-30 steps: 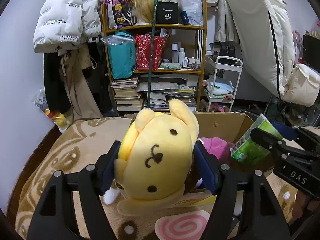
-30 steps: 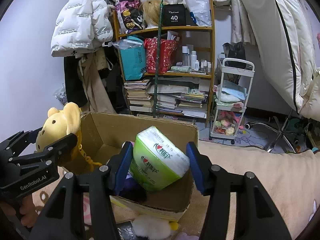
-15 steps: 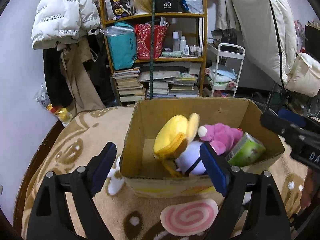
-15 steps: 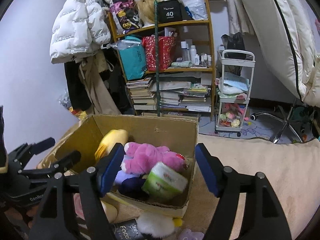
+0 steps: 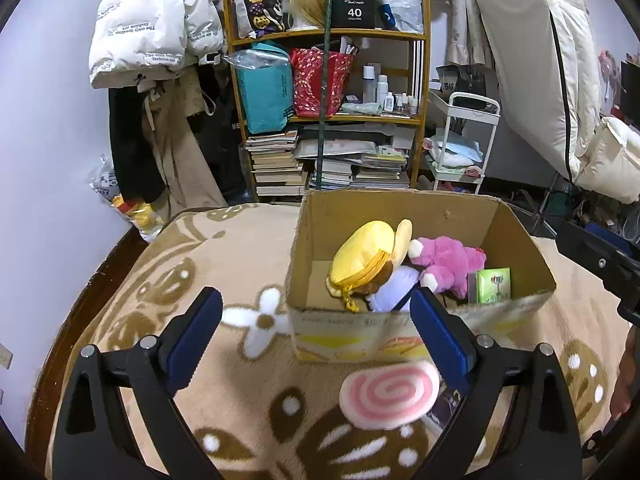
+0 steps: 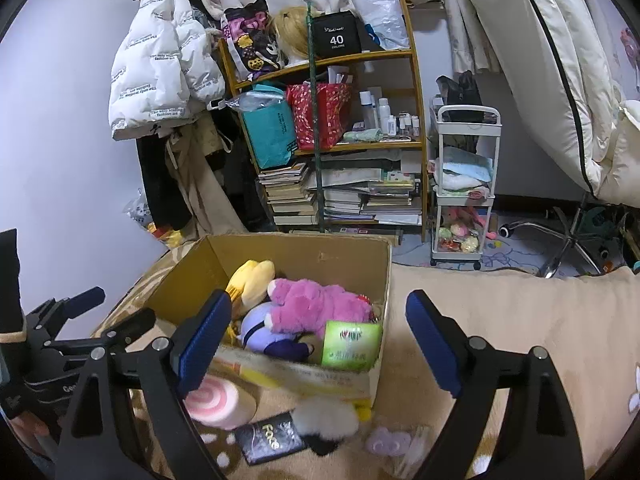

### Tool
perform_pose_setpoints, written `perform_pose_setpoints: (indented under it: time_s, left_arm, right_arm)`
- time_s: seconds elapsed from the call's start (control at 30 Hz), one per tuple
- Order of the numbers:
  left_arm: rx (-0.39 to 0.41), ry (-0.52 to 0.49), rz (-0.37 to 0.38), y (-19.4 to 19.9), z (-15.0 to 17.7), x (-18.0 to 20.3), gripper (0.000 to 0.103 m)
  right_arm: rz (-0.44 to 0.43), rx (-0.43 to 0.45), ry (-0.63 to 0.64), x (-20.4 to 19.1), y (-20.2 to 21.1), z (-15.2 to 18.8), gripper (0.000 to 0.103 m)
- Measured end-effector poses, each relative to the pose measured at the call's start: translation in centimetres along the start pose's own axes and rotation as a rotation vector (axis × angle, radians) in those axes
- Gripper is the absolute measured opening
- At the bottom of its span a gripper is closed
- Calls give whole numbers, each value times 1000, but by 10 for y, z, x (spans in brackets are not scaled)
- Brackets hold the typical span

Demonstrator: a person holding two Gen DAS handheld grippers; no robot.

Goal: Organize soft objects
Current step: 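Lower the right tool onto the white fluffy toy while the left tool lowers onto the pink swirl cushion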

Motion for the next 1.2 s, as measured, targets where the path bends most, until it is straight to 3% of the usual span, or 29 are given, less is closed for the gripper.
perform_pose_setpoints:
  time_s: [0.2,0.53,1.2]
  left_arm:
    - [-15,38,14,27,10,-9,94]
    - [-11,-14,-44,59,33,-7,94]
    - [-60,-5,-23,69,54,-4,94]
  right_arm:
    - [-4,0,-17,-1,21,6,94]
    - [-6,-5,-20,-4,49,20,94]
    - [20,-58,-40,-1,65,50,94]
Point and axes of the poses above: each gripper's, at about its wrist camera, not at the fingertips, and y roughly against the way its jaws point, x to its right, z to its underside, the point moved 2 cm from there along -y, roughly the way its jaws point, and after that the axes turned 4 degrees about -y, right-handed, at the moved point
